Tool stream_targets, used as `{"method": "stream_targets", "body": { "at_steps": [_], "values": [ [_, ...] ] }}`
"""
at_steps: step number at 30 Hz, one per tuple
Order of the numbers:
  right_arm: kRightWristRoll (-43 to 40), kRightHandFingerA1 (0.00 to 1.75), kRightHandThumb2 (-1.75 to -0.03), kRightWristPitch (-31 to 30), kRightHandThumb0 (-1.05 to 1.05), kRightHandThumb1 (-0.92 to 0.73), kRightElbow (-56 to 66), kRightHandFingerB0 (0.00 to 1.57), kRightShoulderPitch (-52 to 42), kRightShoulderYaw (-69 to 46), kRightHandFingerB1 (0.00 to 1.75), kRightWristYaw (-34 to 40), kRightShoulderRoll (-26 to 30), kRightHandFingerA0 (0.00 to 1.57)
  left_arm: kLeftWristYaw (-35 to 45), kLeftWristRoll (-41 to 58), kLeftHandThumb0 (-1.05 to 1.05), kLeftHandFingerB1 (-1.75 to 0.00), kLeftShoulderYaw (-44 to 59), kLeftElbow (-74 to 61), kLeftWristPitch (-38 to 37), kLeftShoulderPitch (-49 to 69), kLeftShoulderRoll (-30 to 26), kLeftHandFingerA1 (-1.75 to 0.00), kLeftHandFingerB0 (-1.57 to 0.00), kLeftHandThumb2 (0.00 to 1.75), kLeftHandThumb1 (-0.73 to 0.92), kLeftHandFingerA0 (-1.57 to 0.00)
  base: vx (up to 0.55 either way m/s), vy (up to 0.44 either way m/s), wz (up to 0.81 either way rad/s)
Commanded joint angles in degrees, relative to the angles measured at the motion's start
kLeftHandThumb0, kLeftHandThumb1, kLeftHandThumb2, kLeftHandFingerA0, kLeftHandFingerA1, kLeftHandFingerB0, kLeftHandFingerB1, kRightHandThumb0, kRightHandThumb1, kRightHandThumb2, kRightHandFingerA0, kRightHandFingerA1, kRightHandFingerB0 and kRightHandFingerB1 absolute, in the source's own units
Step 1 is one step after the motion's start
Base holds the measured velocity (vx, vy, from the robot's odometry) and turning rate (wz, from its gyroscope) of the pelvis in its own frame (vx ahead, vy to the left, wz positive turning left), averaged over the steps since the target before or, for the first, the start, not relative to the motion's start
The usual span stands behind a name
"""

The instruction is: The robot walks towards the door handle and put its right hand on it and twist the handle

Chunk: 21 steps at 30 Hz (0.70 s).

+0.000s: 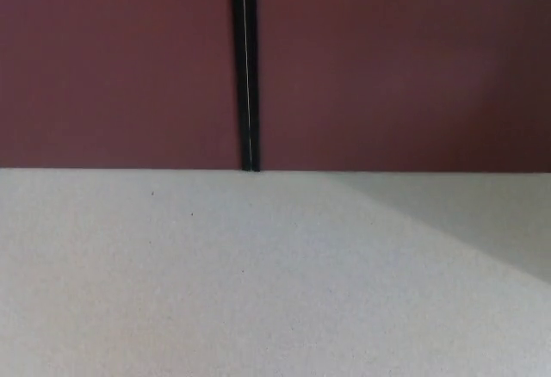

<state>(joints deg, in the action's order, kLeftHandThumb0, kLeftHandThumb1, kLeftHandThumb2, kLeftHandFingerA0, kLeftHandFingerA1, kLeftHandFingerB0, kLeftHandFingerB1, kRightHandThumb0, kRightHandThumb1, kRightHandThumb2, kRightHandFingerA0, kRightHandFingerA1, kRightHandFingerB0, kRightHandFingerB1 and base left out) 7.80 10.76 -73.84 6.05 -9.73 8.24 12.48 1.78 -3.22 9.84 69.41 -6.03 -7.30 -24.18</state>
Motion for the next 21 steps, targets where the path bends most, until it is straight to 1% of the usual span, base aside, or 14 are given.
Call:
{"method": "stream_targets", "body": {
  "at_steps": [1, 6, 7, 9, 21],
  "values": [
    [-0.89, 0.43, -0.59, 2.04, -0.31, -0.61, -0.85, 0.5, -0.38, -0.13, 0.38, 1.57, -0.42, 0.63, 0.57, 0.34, -0.02, -0.48, 0.06, 0.99, -1.89, 0.29, -0.79, -0.51, -0.15, 0.9, 0.5, -0.23, 0.0, 0.0, 0.0],
    [-0.91, 0.43, -0.59, 2.11, -0.3, -0.61, -1.1, 0.5, -0.21, -0.08, 0.38, 1.78, -0.54, 0.63, 0.52, 0.19, -0.02, -0.48, -0.07, 1.27, -2.13, 0.12, -0.94, -0.51, -0.15, 0.9, 0.5, -0.23, 0.0, 0.0, 0.0],
    [-0.22, 0.42, -0.58, 2.21, -0.32, -0.61, -1.6, 0.49, -2.54, 0.71, 0.38, 2.08, -1.86, 0.62, 0.81, -0.69, -0.03, -0.47, -0.71, 1.61, -2.32, 2.69, -2.32, -0.52, -0.15, 0.9, 0.5, -0.24, 0.0, 0.0, 0.0],
    [-0.48, 0.42, -0.58, 2.39, -0.32, -0.61, -1.74, 0.49, -3.57, 0.64, 0.38, 1.68, -2.21, 0.62, 0.76, -0.74, -0.03, -0.47, -0.83, 1.67, -2.75, 3.84, -2.57, -0.52, -0.15, 0.9, 0.5, -0.25, 0.0, 0.0, 0.0],
    [-0.09, 0.42, -0.59, 2.24, -0.31, -0.63, -2.0, 0.5, -3.72, 1.58, 0.38, 1.65, -2.94, 0.63, 1.22, -0.57, -0.03, -0.48, -1.62, 1.97, -3.57, 4.52, -3.4, -0.52, -0.17, 0.89, 0.5, -0.26, 0.0, 0.0, 0.0]
  ]
}}
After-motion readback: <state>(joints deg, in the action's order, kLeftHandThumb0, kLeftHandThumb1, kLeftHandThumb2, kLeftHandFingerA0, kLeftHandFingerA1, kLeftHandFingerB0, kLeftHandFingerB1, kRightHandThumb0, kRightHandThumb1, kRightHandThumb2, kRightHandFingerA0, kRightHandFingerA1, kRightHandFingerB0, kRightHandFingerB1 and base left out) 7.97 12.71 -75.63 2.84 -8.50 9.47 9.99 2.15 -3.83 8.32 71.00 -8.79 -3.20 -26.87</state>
